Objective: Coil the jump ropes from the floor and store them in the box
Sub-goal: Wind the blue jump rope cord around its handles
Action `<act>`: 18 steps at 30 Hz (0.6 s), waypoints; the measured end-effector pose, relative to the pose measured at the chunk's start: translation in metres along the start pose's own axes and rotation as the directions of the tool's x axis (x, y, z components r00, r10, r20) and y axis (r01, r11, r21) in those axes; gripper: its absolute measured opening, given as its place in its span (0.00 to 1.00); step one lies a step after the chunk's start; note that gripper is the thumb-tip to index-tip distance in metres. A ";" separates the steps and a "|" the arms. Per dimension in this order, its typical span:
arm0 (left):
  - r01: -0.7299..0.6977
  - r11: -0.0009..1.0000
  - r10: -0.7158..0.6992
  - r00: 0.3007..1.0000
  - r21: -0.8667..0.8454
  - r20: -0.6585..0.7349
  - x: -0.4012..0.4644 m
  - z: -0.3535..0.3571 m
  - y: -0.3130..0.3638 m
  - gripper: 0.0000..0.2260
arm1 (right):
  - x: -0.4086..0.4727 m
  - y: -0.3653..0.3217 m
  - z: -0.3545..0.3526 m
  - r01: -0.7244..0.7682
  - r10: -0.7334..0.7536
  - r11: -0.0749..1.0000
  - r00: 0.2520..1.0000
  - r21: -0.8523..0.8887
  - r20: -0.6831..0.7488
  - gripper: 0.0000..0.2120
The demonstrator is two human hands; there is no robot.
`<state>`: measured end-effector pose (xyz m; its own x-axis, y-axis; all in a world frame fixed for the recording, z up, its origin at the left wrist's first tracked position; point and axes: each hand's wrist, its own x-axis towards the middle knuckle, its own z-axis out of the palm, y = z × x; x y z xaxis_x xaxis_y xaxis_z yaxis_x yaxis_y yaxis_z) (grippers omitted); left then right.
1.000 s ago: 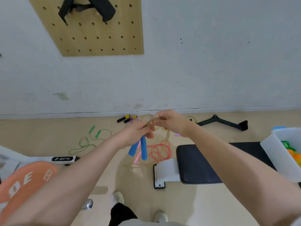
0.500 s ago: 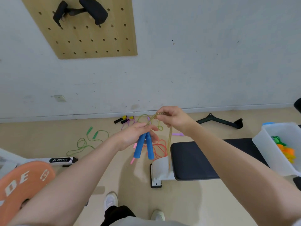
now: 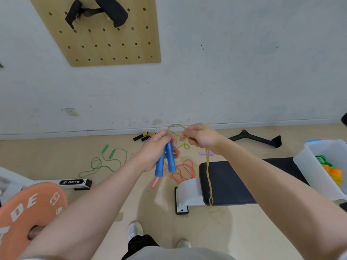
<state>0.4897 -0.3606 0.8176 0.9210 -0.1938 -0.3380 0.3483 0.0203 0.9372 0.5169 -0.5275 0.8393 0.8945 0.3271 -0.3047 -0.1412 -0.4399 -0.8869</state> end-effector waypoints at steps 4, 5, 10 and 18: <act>-0.047 0.999 0.047 0.994 0.007 -0.101 0.002 0.003 0.003 0.12 | -0.003 -0.003 0.006 -0.123 0.167 0.970 0.964 -0.210 0.207 0.20; -0.052 0.998 0.057 0.991 0.047 -0.119 0.003 0.000 0.004 0.11 | -0.003 -0.002 0.007 -0.102 0.158 0.964 0.963 -0.247 0.218 0.19; -0.089 0.965 0.126 0.982 0.247 -0.140 0.008 -0.024 0.009 0.05 | -0.002 -0.001 0.007 -0.084 0.206 0.885 0.953 -0.458 0.223 0.20; -0.118 0.987 0.071 0.930 -0.111 -0.362 0.016 -0.019 0.026 0.10 | 0.003 -0.015 0.024 -0.042 0.077 0.989 0.965 -0.141 0.250 0.15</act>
<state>0.5164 -0.3445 0.8347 0.9440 0.1760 -0.2792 0.2543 0.1514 0.9552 0.5116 -0.5003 0.8435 0.7464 0.4913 -0.4489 -0.1173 -0.5669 -0.8154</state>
